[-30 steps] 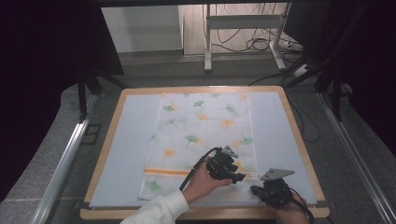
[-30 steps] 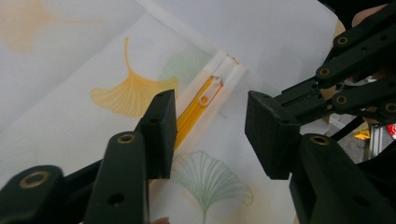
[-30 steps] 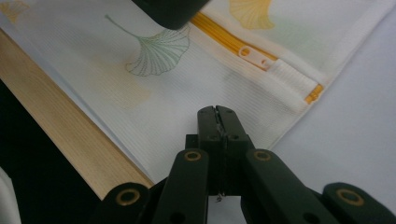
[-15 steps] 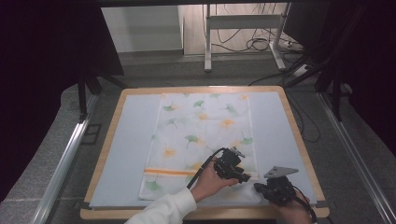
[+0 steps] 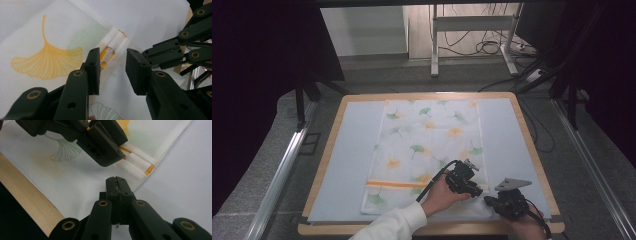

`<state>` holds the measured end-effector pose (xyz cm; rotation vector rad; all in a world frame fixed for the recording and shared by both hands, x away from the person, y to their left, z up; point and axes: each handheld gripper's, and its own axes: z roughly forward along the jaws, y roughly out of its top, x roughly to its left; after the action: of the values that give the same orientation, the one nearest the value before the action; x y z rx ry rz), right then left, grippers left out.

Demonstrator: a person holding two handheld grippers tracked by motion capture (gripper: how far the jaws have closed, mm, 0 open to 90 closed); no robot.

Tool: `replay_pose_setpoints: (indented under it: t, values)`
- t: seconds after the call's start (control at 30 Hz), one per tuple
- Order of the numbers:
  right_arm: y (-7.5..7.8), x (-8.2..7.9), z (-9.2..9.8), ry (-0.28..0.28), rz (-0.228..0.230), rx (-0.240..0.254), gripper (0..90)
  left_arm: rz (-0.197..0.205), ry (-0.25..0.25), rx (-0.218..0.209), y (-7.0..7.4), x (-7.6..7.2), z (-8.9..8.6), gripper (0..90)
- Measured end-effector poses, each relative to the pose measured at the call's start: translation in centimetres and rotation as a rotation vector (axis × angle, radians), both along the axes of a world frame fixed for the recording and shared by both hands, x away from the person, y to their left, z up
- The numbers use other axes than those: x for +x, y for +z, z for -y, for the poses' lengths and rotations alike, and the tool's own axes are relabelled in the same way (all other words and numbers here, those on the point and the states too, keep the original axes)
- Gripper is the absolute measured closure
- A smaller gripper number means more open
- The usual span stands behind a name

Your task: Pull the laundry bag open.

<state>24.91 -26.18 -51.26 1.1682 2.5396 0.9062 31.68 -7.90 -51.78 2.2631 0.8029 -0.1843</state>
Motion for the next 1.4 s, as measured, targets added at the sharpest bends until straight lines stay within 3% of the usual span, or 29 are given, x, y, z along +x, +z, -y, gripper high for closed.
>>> replay_pose_setpoints:
  t: [0.37, 0.57, 0.63, 0.9, 1.17, 1.4]
  values:
    - [0.0, 0.0, 0.0, 0.001, 0.001, 0.001, 89.2, -0.006, 0.009, -0.018, -0.1, 0.4, -0.1, 72.6]
    - [-0.1, 0.0, 0.1, 0.002, 0.0, 0.007, 89.2, -0.04, 0.009, -0.038, -0.3, 0.7, -0.4, 74.6]
    - [0.0, 0.0, 0.1, 0.0, -0.003, 0.008, 89.2, -0.081, -0.009, -0.058, -0.3, 0.7, -0.4, 76.5]
    - [-0.1, 0.0, 0.1, 0.002, -0.001, 0.008, 89.2, -0.022, -0.01, -0.038, -0.3, 0.5, -0.3, 75.4]
    - [-0.1, 0.1, 0.1, 0.004, -0.002, 0.011, 89.2, -0.019, 0.042, -0.069, -0.1, 1.5, -1.5, 70.7]
    - [-0.1, 0.1, 0.1, 0.006, -0.001, 0.012, 89.2, -0.025, 0.039, -0.07, -0.4, 1.7, -1.3, 67.3]
